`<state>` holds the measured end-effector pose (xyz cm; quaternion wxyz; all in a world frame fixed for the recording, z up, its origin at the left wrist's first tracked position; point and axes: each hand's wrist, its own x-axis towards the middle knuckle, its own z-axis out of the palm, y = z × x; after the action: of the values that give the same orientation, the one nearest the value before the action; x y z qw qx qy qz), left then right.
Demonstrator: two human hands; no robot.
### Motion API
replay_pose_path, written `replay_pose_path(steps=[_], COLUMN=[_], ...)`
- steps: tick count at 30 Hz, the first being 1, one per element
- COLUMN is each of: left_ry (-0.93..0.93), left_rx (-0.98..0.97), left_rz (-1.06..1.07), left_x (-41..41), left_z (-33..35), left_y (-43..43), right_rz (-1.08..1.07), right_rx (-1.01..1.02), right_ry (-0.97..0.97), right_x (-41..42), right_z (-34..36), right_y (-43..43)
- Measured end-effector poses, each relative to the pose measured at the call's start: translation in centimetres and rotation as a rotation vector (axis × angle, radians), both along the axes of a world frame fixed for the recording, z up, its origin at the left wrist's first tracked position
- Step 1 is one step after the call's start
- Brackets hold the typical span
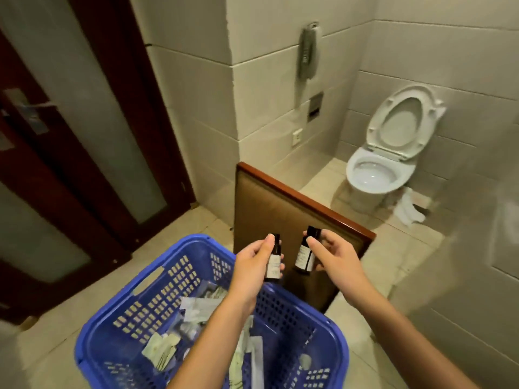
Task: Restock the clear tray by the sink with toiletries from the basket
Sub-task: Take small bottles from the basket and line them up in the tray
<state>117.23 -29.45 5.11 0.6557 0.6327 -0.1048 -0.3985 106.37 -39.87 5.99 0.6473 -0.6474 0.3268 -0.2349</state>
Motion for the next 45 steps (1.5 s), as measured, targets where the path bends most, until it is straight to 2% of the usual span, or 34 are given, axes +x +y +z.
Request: replay_pose_path(steps=[7, 12, 19, 24, 33, 37, 45], left_ry=[-0.016, 0.02, 0.028, 0.034, 0.143, 0.159, 0.0], left_rx=[0.009, -0.053, -0.158, -0.208, -0.271, -0.277, -0.173], left_rz=[-0.239, -0.417, -0.646, -0.817, -1.306, -1.524, -1.948], left_x=[-7.8, -15.3, -28.2, -41.3, -65.2, -71.5, -82.3], left_z=[1.4, 2.9, 5.2, 7.0, 9.0, 8.8, 6.6], left_y=[-5.7, -8.5, -8.7, -5.8, 4.9, 8.8, 14.1], right_rz=[-0.254, -0.457, -0.738, -0.966, -1.438, -1.677, -2.033], right_rx=[-0.027, -0.066, -0.14, -0.198, -0.216, -0.171, -0.056], right_ry=[0.001, 0.004, -0.051, -0.032, 0.057, 0.098, 0.074], right_x=[-11.0, -20.0, -34.0, -47.0, -68.3, -73.1, -78.6], right_z=[0.3, 1.5, 4.2, 5.6, 7.4, 6.5, 4.0], right_y=[-2.0, -2.5, 1.4, 8.5, 27.9, 34.9, 44.2])
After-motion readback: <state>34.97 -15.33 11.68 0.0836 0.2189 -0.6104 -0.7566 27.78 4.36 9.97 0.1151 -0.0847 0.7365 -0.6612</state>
